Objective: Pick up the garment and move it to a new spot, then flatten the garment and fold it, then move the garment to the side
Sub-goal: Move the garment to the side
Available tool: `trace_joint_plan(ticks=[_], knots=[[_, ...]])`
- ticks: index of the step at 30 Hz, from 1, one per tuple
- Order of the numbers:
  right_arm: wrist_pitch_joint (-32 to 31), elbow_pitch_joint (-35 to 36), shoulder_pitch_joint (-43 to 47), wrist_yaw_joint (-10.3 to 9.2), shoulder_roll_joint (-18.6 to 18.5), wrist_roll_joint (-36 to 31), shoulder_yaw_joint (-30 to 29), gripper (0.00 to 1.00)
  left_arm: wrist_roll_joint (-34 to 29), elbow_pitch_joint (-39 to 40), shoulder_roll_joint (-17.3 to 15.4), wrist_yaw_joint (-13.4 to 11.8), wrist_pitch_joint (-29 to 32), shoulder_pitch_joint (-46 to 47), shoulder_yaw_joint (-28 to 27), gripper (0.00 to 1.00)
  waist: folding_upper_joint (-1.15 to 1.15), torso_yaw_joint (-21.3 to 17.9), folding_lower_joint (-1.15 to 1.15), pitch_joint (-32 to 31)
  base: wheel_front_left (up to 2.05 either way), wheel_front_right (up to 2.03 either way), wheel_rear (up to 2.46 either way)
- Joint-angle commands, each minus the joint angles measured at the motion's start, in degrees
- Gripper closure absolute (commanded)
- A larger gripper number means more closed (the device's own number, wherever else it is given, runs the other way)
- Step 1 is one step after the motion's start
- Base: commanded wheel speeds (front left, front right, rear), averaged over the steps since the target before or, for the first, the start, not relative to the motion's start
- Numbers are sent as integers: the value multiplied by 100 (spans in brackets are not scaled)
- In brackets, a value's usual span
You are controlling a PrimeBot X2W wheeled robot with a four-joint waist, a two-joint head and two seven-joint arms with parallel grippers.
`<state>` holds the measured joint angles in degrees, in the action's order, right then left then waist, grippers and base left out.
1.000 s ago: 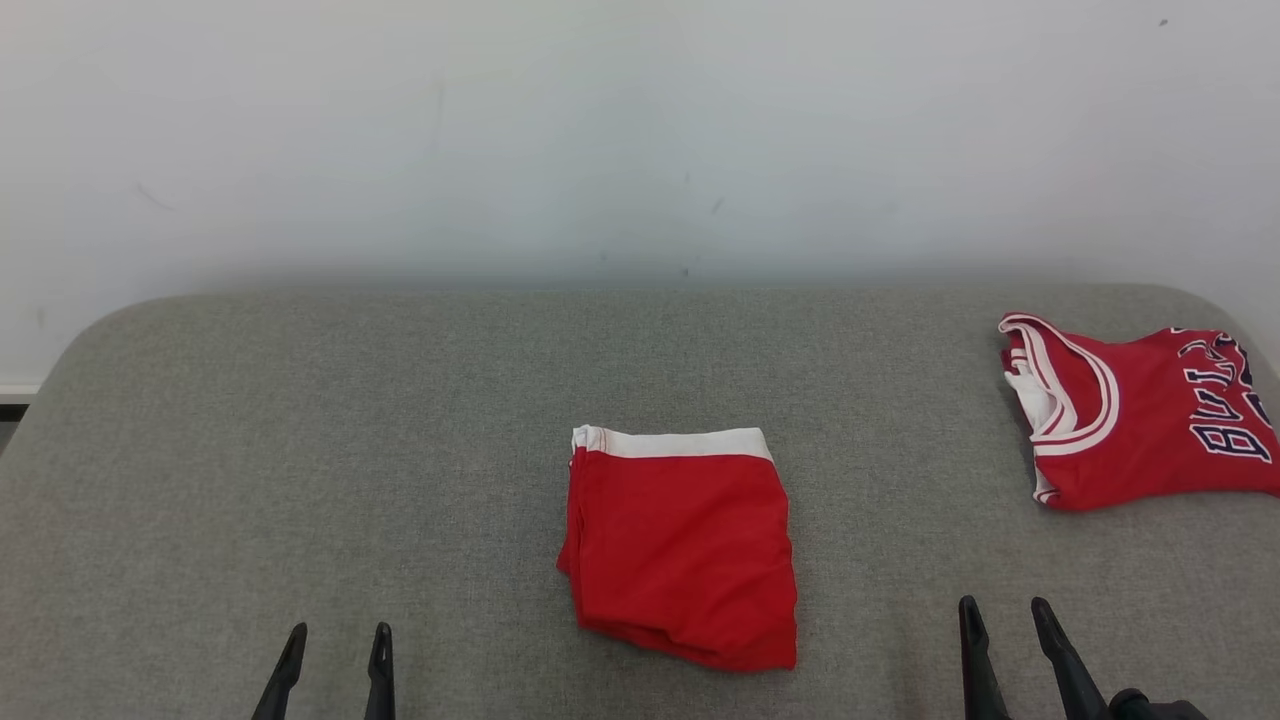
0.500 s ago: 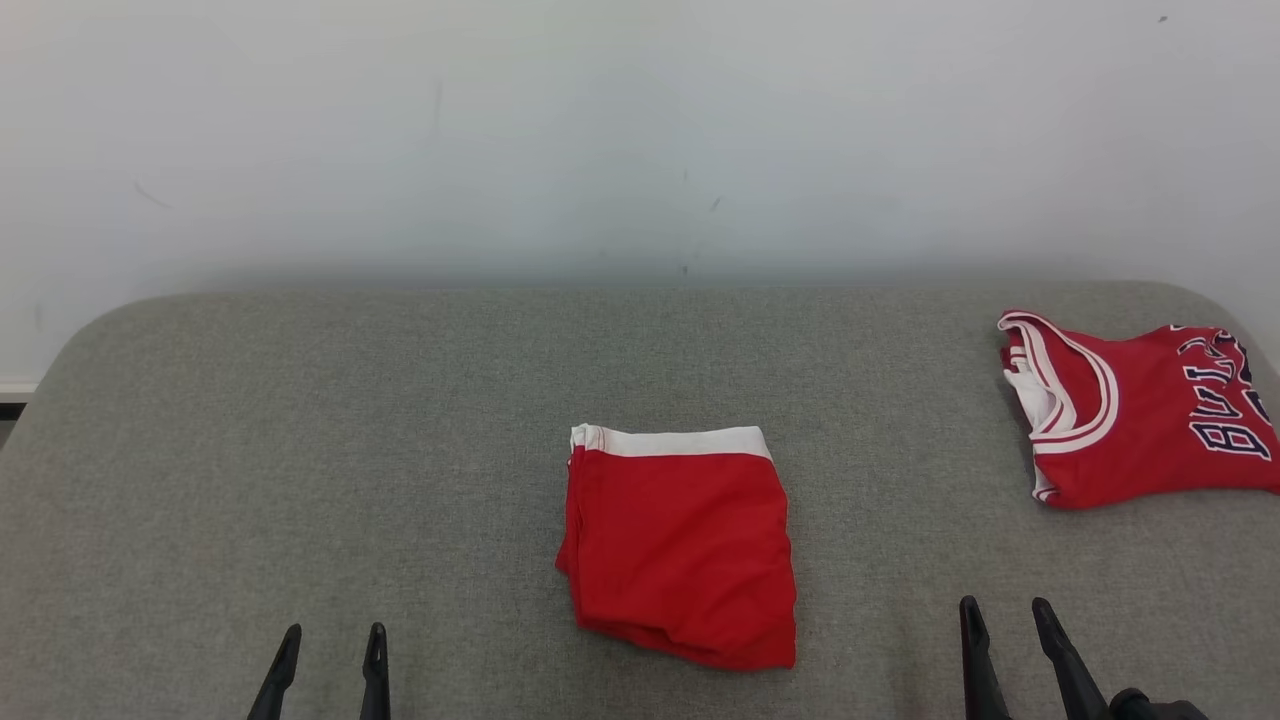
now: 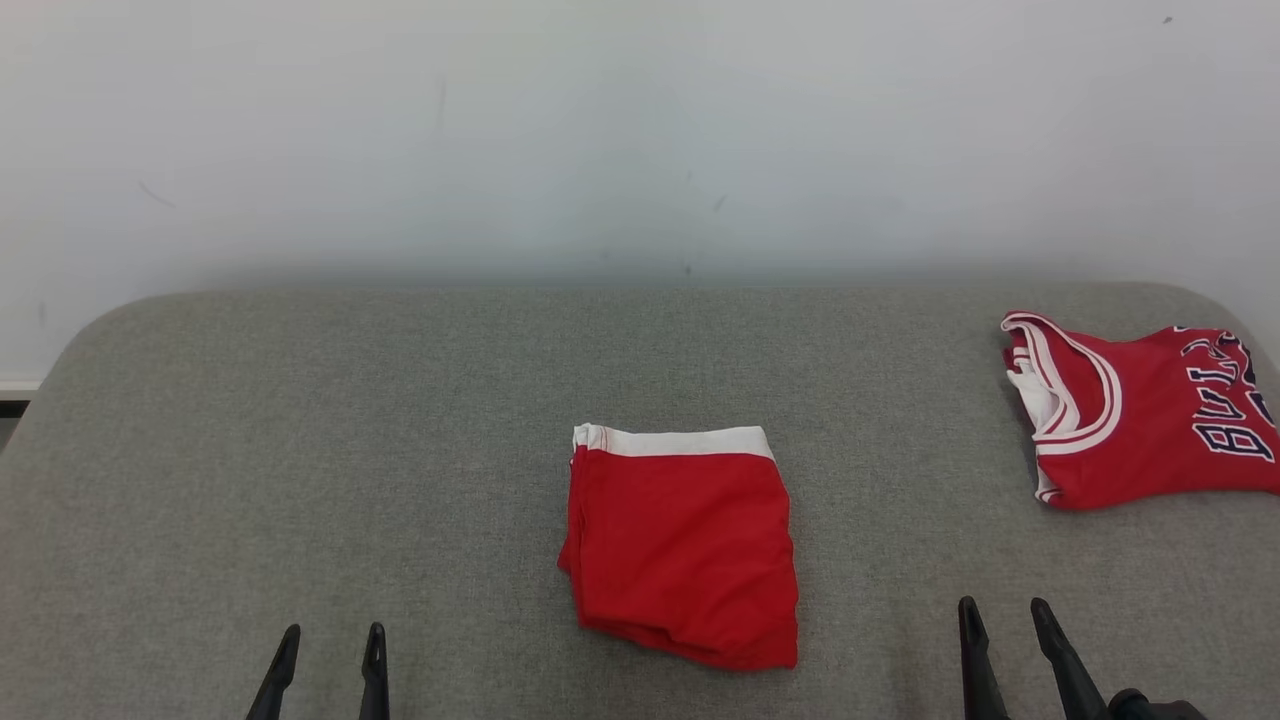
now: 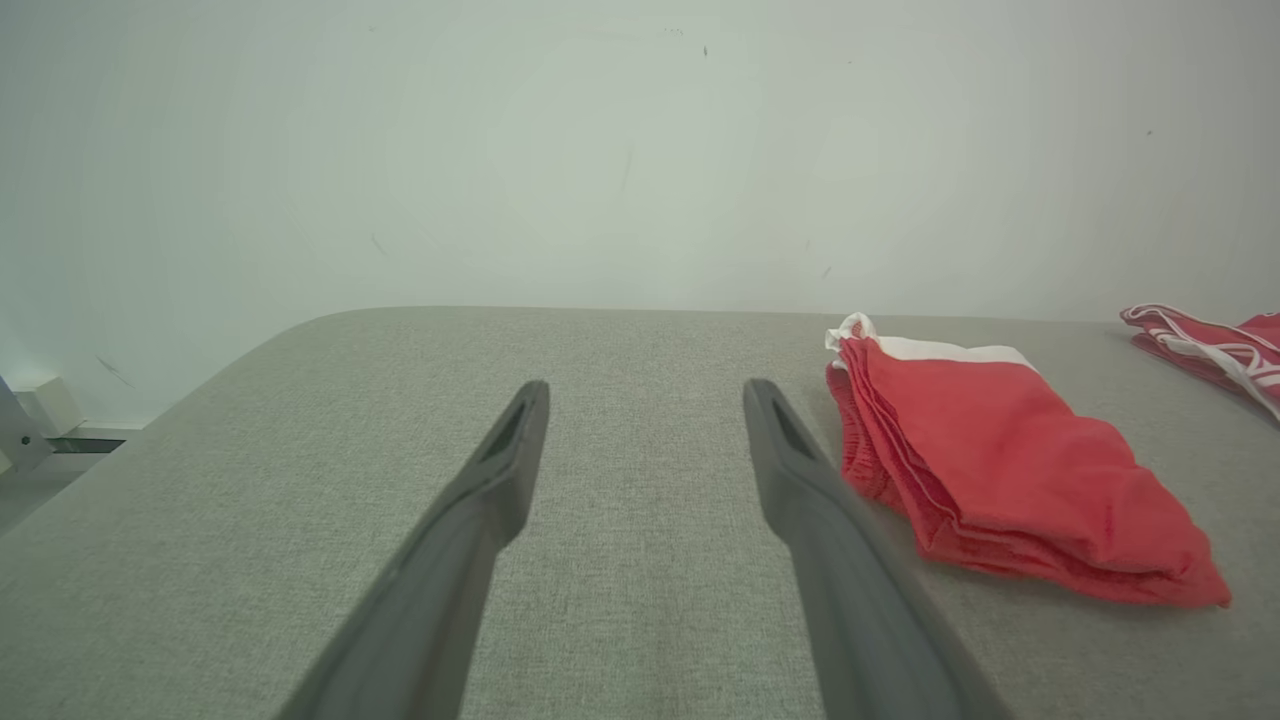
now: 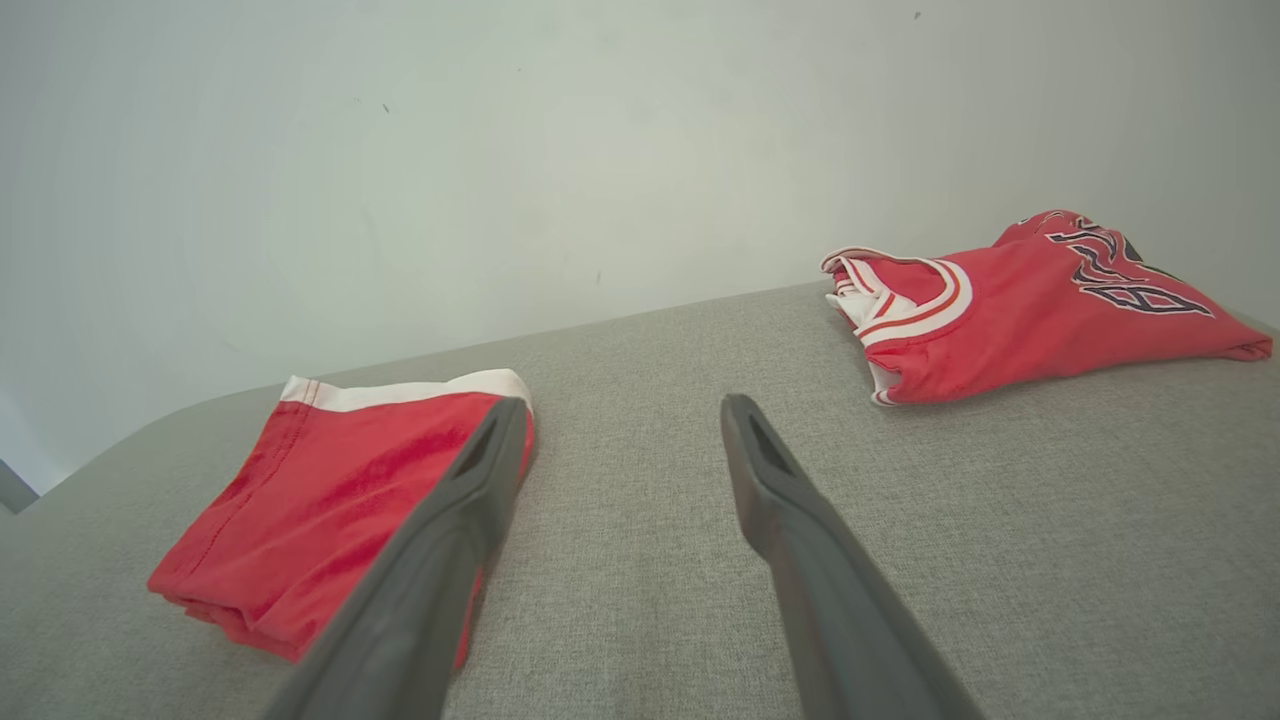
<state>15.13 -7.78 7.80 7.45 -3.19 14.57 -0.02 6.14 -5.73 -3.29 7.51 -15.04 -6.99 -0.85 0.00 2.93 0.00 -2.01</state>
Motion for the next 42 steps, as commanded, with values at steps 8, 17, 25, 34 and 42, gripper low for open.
trace_joint_plan(ticks=[8, 17, 25, 34, 42], knots=[[5, 0, -19, 7, 3, 14, -21, 0, -29, 10, -1, -7, -7, -31, -1, 0, 0, 12, 0, 25, 0, 0, 0], [5, -5, -10, 7, 8, 26, -4, 0, -34, 20, -16, -7, -7, -38, -12, 0, 0, 17, 0, 39, 0, 0, 0], [4, -158, -67, 7, 11, 74, 37, 0, 2, 27, -12, -7, -7, -35, -7, 0, 0, 30, 0, 50, 0, 0, 0], [5, -1600, -1323, 7, -230, 184, 655, 0, 25, -32, -21, -7, -7, 149, 198, 0, 0, 313, 0, 235, 0, 0, 0], [-123, -3651, -3008, 7, -183, 365, 1011, 0, 75, -90, -25, -7, -7, 362, 322, 0, 0, 627, 0, 505, 0, 0, 0]])
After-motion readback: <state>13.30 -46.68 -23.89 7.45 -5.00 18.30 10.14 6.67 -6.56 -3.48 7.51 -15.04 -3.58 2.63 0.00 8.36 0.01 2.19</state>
